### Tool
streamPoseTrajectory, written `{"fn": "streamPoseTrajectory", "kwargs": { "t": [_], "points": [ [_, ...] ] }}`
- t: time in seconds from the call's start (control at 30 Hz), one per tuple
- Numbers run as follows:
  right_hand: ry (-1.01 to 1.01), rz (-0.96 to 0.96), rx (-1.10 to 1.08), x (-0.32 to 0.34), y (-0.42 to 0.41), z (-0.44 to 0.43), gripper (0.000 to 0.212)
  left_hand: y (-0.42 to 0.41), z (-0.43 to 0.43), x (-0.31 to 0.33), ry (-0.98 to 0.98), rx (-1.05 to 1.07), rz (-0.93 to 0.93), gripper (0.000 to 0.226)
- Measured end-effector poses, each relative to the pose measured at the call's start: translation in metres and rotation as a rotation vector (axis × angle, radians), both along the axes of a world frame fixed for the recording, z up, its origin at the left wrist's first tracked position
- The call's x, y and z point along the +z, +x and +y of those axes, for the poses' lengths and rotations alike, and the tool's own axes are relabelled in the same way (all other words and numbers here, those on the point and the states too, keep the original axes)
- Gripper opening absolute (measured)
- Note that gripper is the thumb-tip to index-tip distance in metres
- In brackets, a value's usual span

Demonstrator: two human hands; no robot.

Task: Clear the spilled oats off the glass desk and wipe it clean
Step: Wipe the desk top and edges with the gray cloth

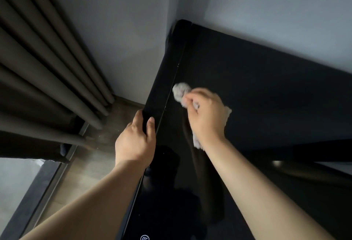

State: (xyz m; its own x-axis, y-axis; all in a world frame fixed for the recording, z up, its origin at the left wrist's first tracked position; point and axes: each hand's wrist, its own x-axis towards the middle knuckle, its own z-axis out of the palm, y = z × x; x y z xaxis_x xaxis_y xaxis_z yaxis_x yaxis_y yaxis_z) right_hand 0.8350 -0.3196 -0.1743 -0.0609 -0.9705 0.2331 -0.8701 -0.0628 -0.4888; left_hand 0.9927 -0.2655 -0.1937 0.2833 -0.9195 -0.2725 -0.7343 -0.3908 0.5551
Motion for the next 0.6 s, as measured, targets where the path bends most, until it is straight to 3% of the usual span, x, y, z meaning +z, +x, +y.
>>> {"fn": "streamPoseTrajectory", "kwargs": {
  "t": [0.13,0.27,0.4,0.5,0.6],
  "points": [
    [0.224,-0.161,0.227,0.021,-0.015,0.018,0.008,-0.001,0.0,0.004,0.008,0.0,0.008,0.053],
    [0.018,-0.11,0.083,0.021,-0.011,-0.044,0.011,-0.002,-0.001,0.003,0.018,0.001,0.004,0.053],
    [0.021,-0.017,-0.076,-0.001,0.02,-0.052,0.012,-0.001,0.0,0.003,0.015,0.002,-0.004,0.052],
    [0.045,-0.051,0.161,0.001,0.019,-0.009,0.009,0.0,-0.001,0.005,0.02,-0.008,0.001,0.053],
    [0.245,-0.085,0.412,0.017,0.003,0.02,0.01,0.0,-0.002,0.005,0.03,-0.002,0.019,0.05]
  ]
}}
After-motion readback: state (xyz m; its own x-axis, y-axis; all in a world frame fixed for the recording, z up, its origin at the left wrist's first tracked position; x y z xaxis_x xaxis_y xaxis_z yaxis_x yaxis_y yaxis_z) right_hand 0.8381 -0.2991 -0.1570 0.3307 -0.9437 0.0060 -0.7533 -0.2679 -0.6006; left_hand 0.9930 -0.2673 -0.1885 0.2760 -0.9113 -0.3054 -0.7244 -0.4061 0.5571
